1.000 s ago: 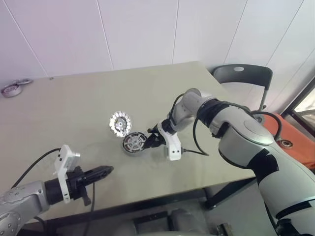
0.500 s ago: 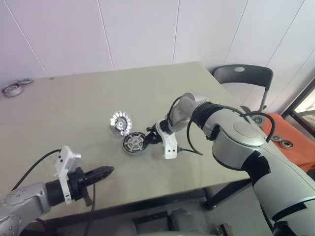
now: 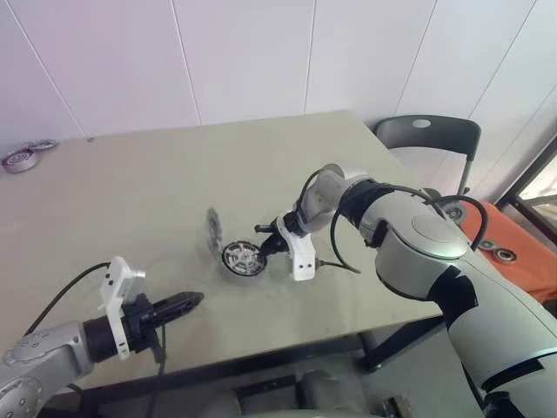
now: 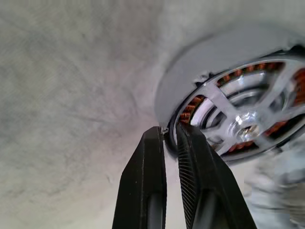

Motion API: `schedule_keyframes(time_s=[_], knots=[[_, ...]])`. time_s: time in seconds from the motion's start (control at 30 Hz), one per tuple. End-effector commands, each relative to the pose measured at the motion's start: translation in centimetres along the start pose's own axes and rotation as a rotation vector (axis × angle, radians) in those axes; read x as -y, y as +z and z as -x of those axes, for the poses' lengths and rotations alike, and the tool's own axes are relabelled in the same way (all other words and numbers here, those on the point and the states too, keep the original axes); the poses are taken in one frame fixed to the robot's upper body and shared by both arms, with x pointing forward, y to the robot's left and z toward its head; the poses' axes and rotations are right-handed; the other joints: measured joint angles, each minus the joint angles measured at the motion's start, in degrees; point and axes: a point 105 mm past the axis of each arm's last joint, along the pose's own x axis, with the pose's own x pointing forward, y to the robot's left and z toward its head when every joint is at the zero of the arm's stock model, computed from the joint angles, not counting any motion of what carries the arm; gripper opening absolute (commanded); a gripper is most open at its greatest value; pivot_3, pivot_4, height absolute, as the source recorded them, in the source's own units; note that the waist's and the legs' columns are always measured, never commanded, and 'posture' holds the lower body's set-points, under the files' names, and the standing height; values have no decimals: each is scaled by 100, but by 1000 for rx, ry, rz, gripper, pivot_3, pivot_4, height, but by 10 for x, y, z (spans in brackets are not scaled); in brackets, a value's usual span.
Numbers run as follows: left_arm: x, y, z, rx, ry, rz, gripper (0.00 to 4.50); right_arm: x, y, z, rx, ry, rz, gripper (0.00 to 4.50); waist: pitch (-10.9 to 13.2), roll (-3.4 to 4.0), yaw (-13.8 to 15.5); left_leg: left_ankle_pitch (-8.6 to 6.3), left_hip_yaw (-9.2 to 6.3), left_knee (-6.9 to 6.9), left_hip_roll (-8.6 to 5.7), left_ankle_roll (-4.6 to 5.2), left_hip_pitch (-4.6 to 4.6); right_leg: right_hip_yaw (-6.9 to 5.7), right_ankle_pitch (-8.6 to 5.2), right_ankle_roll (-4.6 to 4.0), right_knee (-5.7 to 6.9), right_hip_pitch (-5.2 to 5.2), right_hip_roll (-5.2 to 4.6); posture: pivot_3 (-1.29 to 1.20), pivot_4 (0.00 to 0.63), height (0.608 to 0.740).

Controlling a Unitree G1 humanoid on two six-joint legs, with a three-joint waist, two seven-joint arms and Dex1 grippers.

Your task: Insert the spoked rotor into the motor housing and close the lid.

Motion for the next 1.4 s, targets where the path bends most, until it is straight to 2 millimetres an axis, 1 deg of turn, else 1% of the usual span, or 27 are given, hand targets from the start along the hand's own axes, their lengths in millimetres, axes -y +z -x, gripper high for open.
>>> schedule_keyframes(time_s=[0.03,0.3,0.37,0.47,0.57,0.73,0.87,0.93,1.03,1.17,1.23,1.3,1.4], knots=[[3,7,-2,24,-12,-32,0,17,1,6,35,-26,-55,97,0,0,-1,0,-1,0,0,0,0,-1,0,0,0,1,0,0,0,740],[2,7,-9,37,-16,-27,0,8,5,13,81,84,-312,97,1,1,4,0,-6,3,0,0,0,-9,9,16,-1,8,0,0,0,740],[1,7,-11,40,-17,-26,0,6,1,16,75,130,-415,97,1,2,4,0,-9,4,0,0,2,-12,10,17,-2,14,0,0,0,740],[1,7,-14,46,-25,-25,0,9,-4,17,89,190,-619,97,4,6,0,0,-16,6,0,0,4,-20,11,19,-1,19,0,0,0,740],[1,8,-18,50,-29,-25,0,8,-5,18,104,243,-757,97,8,13,26,0,-31,8,1,0,7,-38,11,20,-1,29,-1,0,0,740],[2,7,-21,55,-35,-25,0,15,-6,10,112,279,-996,97,12,20,30,0,-40,10,1,-1,2,-47,10,19,-2,27,-1,0,0,740],[3,6,-20,57,-36,-21,0,23,3,-2,158,310,-1151,97,16,25,35,0,-41,12,1,-1,1,-50,9,18,-2,28,-1,0,0,740],[3,6,-20,57,-37,-19,0,28,4,-9,152,305,-1231,97,14,25,28,0,-41,12,1,-1,-1,-50,9,18,-2,27,-1,0,0,740],[3,6,-21,59,-37,-18,0,34,4,-14,139,289,-1294,97,9,24,4,0,-41,9,2,-1,3,-51,8,18,-2,26,-1,0,0,740],[4,5,-20,59,-38,-13,0,34,1,-18,85,269,-1304,97,8,25,-23,0,-39,10,3,-1,11,-50,-4,13,-2,29,2,0,0,740],[4,5,-20,58,-37,-13,0,36,1,-19,92,261,-1320,97,8,25,-22,0,-40,11,3,-1,16,-50,-6,9,-1,31,5,0,0,740],[4,5,-20,58,-37,-14,0,42,3,-20,128,234,-1353,97,7,24,-24,1,-40,12,3,-1,24,-49,-4,6,-1,35,6,0,0,740],[4,5,-20,57,-38,-15,0,36,2,-22,87,231,-1305,97,4,19,-30,1,-39,11,3,-2,33,-47,-4,5,0,40,7,0,0,740]])
